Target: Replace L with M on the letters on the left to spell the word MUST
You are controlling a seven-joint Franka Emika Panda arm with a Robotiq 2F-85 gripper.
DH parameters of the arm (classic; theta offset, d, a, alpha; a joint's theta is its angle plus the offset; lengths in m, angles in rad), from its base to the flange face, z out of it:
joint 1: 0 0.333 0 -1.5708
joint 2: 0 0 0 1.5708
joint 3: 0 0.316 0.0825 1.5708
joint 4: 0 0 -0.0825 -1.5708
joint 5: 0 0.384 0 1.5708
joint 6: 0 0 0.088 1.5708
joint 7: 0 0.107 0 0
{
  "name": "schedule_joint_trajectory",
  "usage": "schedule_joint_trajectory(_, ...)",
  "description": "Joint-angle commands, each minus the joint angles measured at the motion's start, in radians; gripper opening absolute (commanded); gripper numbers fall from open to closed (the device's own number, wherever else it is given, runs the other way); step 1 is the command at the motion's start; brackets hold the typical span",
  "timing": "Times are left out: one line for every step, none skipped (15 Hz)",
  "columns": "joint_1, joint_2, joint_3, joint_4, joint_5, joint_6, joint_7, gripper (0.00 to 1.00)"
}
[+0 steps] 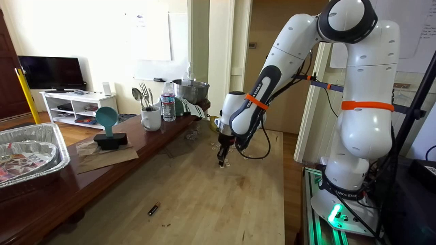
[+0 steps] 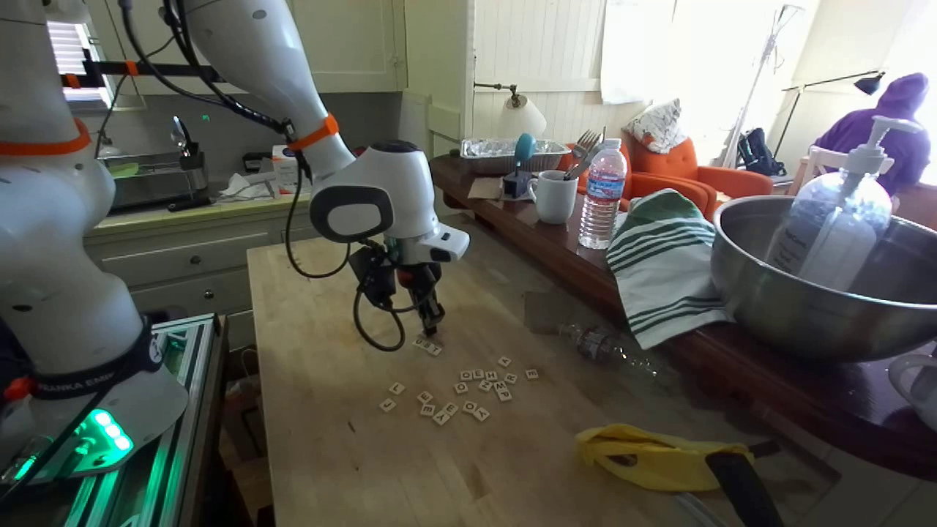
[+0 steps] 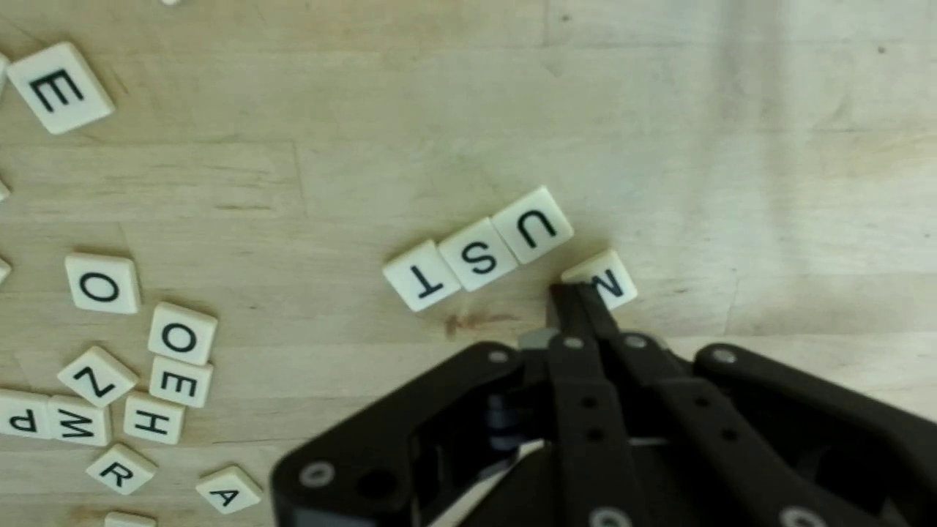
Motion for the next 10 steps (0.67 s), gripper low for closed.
schedule_joint_trajectory(-0.009, -0.009, 0.016, -0.036, 0.016, -0.034, -0.033, 0.0)
schedule_joint_trajectory(-0.008, -0.01, 0.017, -0.038, 0.015, -0.034, -0.037, 0.0)
schedule_joint_trajectory(-0.006, -0.012, 0.014, -0.041, 0.008, -0.034, -0.036, 0.0)
schedule_joint_trajectory(-0.005, -0.015, 0.013, -0.044, 0.005, -0.035, -0.037, 0.0)
schedule_joint_trajectory(-0.003, -0.017, 0.012, -0.047, 0.003, -0.036, -0.035, 0.0)
schedule_joint_trajectory(-0.003, -0.019, 0.012, -0.049, 0.002, -0.037, -0.036, 0.0)
schedule_joint_trajectory(-0.003, -0.021, 0.011, -0.052, 0.0, -0.037, -0.037, 0.0)
schedule_joint_trajectory(-0.003, -0.022, 0.011, -0.053, -0.001, -0.037, -0.038, 0.0)
schedule_joint_trajectory(-0.003, -0.023, 0.009, -0.053, -0.003, -0.037, -0.04, 0.0)
schedule_joint_trajectory(-0.003, -0.023, 0.009, -0.054, -0.005, -0.036, -0.042, 0.0)
